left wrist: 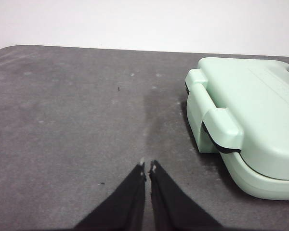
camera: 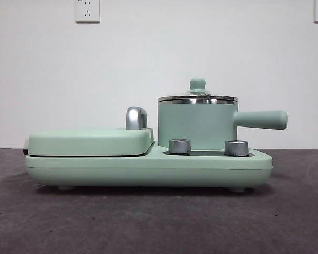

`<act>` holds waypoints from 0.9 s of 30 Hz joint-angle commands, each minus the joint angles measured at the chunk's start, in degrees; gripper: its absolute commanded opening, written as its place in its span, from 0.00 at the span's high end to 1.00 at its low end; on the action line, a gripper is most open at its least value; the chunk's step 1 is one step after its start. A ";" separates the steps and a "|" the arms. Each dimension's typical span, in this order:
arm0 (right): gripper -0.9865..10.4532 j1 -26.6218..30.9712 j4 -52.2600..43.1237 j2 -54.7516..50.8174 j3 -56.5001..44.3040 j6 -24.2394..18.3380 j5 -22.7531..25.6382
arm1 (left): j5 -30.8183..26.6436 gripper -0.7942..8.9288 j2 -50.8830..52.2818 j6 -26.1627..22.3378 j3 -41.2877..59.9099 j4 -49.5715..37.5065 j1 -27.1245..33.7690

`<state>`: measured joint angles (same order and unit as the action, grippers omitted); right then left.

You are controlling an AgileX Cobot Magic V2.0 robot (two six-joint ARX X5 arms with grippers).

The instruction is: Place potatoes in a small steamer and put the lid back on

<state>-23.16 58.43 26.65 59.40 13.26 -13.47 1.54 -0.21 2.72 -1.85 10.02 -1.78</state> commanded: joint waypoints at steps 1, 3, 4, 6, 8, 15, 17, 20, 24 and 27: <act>0.90 -0.28 -0.59 0.17 0.39 -0.68 -0.02 | -0.13 0.90 0.02 -0.31 1.11 -0.87 -0.11; 0.90 -0.28 -0.59 0.17 0.39 -0.68 -0.02 | -0.13 0.90 0.02 -0.31 1.11 -0.87 -0.11; 0.90 -0.28 -0.57 0.17 0.39 -0.66 -0.02 | -0.13 0.90 0.02 -0.31 1.11 -0.85 -0.11; 0.90 -0.28 -0.59 0.17 0.39 -0.66 -0.02 | -0.13 0.90 0.02 -0.31 1.11 -0.90 -0.11; 0.90 -0.28 -0.59 0.17 0.39 -0.66 -0.02 | -0.13 0.90 0.02 -0.31 1.11 -0.85 -0.11; 0.90 2.23 -2.60 -0.31 -0.44 -0.94 0.52 | -0.13 0.90 0.02 -0.31 1.11 -0.87 -0.11; 0.90 5.44 -6.67 -1.03 -3.26 -2.86 2.01 | -0.13 0.90 0.02 -0.31 1.11 -0.85 -0.11; 0.90 11.28 -17.75 -3.96 -12.07 -6.32 5.38 | -0.13 0.90 0.02 -0.31 1.11 -0.87 -0.11; 0.90 18.71 -36.46 -9.57 -28.35 -9.55 6.29 | -0.13 0.90 0.02 -0.31 1.11 -0.87 -0.11; 0.90 22.47 -45.88 -13.53 -39.08 -10.75 8.76 | -0.13 0.90 0.02 -0.31 1.11 -0.87 -0.11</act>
<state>-1.13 15.90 13.67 23.18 4.36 -5.45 1.54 -0.21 2.59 -1.85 10.02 -1.80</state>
